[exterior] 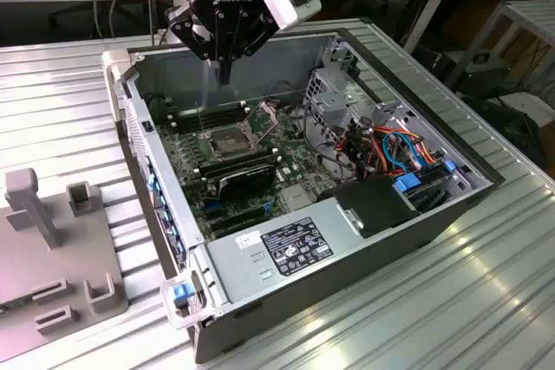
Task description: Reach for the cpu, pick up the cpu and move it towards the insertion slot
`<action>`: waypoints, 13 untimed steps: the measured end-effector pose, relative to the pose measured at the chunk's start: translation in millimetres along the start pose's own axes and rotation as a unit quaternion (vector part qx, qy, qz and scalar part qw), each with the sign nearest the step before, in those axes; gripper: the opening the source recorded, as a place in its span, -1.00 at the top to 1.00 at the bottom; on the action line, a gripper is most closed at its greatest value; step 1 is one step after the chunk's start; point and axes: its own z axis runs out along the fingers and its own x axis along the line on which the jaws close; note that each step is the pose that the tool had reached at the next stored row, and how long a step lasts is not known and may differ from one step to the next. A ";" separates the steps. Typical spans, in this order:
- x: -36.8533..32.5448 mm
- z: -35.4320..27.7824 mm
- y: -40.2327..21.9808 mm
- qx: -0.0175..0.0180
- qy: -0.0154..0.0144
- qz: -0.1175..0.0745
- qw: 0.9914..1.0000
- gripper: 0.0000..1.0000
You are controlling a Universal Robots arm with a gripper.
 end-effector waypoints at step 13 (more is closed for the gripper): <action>6.7 -0.2 -0.5 0.000 0.000 0.000 1.000 0.79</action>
